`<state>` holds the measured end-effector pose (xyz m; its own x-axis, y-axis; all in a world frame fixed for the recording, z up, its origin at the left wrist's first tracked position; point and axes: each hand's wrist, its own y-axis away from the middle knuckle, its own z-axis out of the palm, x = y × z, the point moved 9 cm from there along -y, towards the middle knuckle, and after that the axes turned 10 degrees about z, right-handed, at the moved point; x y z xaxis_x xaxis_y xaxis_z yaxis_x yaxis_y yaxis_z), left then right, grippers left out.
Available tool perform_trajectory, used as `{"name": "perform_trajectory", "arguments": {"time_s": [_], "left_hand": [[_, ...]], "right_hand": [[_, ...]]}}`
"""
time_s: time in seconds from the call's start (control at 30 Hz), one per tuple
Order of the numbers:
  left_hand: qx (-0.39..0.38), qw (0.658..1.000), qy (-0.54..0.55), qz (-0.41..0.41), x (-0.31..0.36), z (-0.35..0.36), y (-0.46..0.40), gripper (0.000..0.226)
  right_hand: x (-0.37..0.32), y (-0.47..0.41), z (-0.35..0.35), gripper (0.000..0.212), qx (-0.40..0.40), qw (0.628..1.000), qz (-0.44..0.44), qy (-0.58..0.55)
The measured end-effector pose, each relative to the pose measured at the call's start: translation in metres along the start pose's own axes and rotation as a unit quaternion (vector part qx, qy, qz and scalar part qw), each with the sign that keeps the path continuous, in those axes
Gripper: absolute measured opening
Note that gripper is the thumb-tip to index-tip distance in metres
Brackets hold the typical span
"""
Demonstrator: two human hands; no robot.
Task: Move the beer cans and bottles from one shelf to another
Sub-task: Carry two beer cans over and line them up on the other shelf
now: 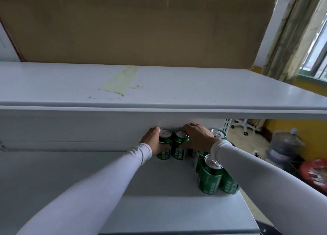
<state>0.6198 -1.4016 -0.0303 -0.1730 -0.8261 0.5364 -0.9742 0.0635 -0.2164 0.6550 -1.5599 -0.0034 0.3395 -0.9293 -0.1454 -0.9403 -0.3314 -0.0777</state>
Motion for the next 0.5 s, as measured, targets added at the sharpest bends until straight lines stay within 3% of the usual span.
{"name": "perform_trajectory", "arguments": {"time_s": [0.27,0.4,0.5], "left_hand": [[-0.067,0.995,-0.068,-0.004,0.009,-0.022,0.022,0.061],[-0.094,0.992,-0.087,-0.003,0.012,-0.037,0.049,0.079],[-0.094,0.991,-0.097,-0.012,0.007,-0.056,0.072,0.077]], "right_hand": [[0.002,0.021,-0.026,0.054,-0.002,0.999,-0.022,-0.036],[-0.005,0.033,-0.029,0.06,-0.046,0.996,-0.037,-0.062],[-0.027,0.04,-0.026,0.067,-0.091,0.992,-0.049,-0.073]]}}
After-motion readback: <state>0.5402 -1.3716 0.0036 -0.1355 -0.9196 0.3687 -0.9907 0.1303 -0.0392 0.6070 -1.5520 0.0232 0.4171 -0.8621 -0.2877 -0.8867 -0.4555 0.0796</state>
